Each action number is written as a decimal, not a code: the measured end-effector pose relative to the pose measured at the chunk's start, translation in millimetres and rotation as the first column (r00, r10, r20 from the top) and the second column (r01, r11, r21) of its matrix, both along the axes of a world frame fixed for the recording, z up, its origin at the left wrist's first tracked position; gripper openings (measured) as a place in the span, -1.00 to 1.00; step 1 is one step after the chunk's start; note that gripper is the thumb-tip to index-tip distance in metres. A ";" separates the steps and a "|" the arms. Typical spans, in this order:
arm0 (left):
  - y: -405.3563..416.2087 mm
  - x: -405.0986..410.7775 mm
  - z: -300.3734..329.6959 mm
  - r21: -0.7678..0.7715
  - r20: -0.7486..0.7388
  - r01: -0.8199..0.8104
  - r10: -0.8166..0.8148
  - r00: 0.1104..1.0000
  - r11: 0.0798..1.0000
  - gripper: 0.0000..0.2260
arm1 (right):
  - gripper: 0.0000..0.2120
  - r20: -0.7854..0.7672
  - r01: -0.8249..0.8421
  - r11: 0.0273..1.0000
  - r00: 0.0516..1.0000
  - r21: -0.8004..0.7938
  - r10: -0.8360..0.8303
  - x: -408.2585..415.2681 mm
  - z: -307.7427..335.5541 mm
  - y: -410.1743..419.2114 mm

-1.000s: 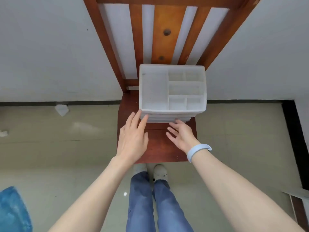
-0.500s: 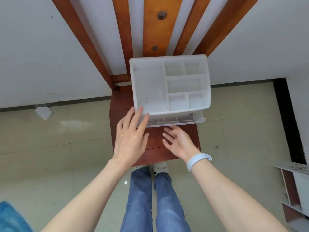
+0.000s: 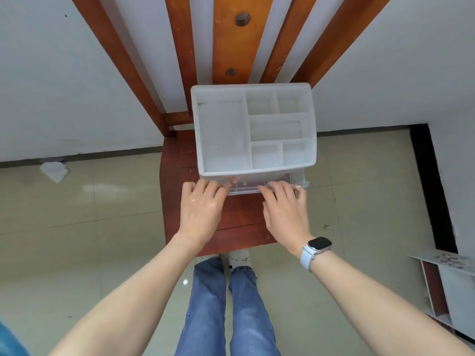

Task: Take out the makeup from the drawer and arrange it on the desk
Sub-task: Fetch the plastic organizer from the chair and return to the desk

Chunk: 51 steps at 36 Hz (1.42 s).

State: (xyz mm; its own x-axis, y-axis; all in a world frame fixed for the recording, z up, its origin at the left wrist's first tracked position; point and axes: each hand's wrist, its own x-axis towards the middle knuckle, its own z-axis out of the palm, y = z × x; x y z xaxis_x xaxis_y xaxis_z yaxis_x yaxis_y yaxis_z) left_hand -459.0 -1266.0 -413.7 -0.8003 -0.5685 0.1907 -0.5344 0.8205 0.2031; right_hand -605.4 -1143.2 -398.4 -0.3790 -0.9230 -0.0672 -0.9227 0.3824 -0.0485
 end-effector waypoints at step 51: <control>59.5 33.6 -4.4 0.180 0.059 0.025 -0.036 0.998 0.983 -0.81 | -0.82 0.665 0.510 0.837 0.557 0.198 -0.497 1.2 3.9 25.0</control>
State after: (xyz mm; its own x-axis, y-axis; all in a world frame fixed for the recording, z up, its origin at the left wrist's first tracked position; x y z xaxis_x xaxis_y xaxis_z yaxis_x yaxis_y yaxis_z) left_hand -425.4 -1206.5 -418.1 -0.8251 -0.5638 0.0380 -0.5254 0.7902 0.3156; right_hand -604.2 -1118.2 -394.5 -0.6376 -0.5998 -0.4834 -0.2877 0.7675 -0.5729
